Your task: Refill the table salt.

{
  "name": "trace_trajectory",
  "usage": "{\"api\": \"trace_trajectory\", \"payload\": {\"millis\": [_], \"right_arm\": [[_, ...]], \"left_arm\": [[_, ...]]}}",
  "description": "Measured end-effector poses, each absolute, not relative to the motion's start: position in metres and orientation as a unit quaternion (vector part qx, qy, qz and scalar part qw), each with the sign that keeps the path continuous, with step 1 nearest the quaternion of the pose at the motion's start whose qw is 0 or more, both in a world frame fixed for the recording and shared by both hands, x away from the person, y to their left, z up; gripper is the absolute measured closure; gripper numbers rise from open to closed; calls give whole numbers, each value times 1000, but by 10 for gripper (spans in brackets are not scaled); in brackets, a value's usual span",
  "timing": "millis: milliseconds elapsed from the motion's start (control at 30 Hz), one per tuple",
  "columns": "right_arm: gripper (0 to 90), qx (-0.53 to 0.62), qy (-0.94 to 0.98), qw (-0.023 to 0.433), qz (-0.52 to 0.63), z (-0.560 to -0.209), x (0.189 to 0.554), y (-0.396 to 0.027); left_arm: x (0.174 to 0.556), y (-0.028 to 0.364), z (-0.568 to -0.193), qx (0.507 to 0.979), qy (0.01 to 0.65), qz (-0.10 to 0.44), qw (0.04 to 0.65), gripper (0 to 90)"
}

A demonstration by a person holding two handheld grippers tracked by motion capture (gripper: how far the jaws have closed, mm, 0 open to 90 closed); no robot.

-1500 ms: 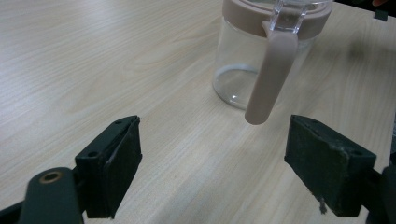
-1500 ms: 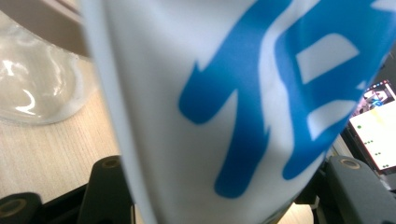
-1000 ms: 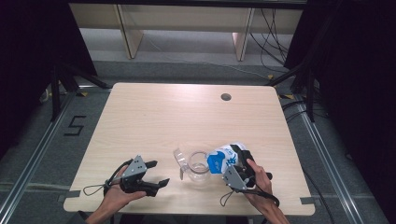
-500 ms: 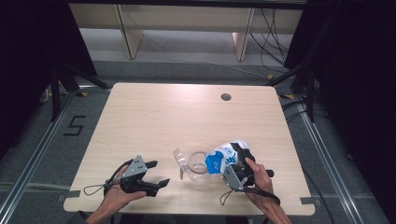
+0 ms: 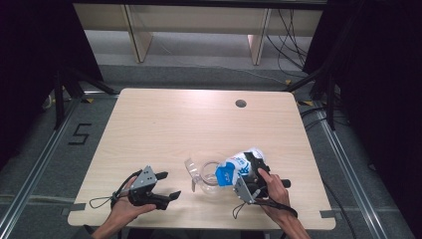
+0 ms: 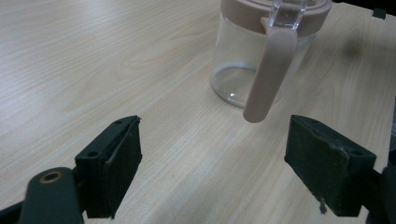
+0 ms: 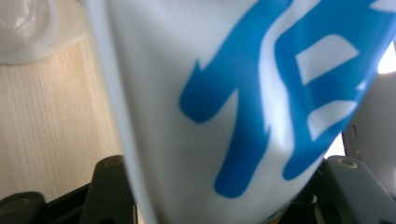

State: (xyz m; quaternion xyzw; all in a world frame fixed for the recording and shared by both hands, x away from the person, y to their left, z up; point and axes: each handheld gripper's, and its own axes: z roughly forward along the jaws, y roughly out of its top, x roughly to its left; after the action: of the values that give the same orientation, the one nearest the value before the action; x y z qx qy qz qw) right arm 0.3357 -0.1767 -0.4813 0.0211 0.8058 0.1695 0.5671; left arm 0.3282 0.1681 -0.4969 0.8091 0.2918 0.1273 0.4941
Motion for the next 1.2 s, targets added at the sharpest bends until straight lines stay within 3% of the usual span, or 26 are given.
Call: {"api": "trace_trajectory", "payload": {"millis": [1200], "right_arm": [[449,-52,783,613,92,-480,338,-174]], "left_arm": [[328,167,-499,805,302,113,497,179]]}}
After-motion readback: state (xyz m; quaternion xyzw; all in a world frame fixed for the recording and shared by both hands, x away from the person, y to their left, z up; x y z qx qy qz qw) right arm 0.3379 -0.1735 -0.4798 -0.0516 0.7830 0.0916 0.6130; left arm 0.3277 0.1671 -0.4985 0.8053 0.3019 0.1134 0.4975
